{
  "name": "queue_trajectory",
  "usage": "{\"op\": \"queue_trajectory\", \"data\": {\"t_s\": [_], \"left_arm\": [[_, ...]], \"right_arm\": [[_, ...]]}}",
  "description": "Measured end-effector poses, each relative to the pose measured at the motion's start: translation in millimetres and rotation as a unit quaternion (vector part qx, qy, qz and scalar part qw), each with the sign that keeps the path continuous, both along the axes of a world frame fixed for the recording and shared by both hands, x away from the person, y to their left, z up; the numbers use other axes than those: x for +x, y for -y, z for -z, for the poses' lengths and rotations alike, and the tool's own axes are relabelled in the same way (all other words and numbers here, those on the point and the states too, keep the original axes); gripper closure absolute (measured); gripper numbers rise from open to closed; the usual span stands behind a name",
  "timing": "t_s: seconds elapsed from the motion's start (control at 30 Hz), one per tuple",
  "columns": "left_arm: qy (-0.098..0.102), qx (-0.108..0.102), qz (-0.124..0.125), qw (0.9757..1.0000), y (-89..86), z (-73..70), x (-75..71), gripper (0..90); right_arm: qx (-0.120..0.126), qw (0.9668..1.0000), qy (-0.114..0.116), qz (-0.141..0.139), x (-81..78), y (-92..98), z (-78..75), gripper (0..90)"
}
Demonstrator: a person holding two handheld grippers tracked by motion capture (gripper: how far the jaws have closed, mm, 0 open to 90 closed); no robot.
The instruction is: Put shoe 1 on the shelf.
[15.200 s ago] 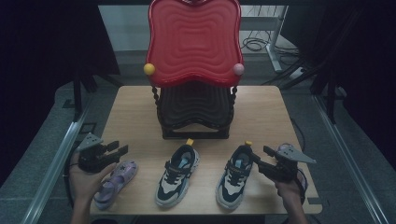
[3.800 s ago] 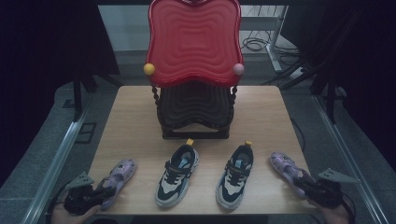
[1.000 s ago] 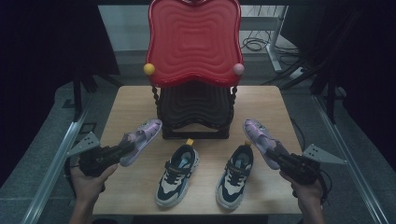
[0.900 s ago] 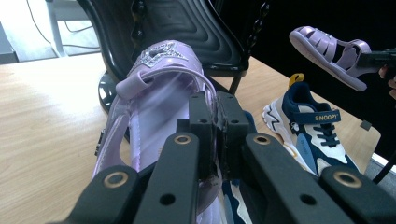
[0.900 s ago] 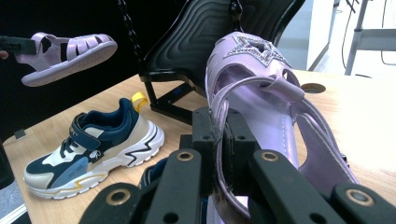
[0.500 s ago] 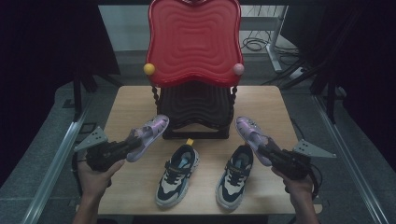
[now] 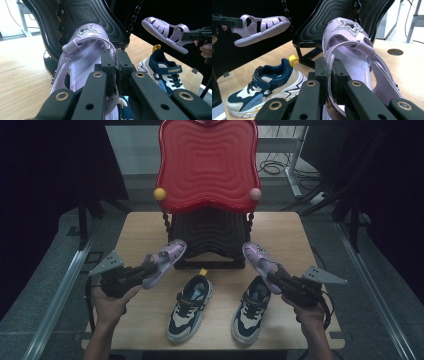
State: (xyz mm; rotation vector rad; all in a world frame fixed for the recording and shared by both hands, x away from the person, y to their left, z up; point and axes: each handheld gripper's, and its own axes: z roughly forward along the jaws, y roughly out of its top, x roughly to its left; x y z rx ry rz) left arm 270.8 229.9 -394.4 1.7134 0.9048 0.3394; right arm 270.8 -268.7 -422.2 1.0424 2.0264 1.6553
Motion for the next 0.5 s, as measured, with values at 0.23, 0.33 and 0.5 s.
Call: {"op": "queue_trajectory", "data": {"t_s": [0.23, 0.33, 0.5], "left_arm": [[-0.001, -0.002, 0.003, 1.0000, 5.6, 1.1, 4.8, 86.6], [-0.002, -0.001, 0.005, 1.0000, 8.5, 0.6, 7.3, 86.7], [-0.001, -0.001, 0.006, 1.0000, 13.4, 0.0, 12.0, 86.6]], "right_arm": [[0.002, 1.0000, 0.002, -0.005, 3.7, -8.1, -2.5, 85.3], [0.003, 1.0000, 0.003, -0.007, 5.4, -11.7, -2.8, 85.2], [0.005, 0.9999, 0.002, -0.011, 8.4, -17.1, -2.7, 85.3]]}}
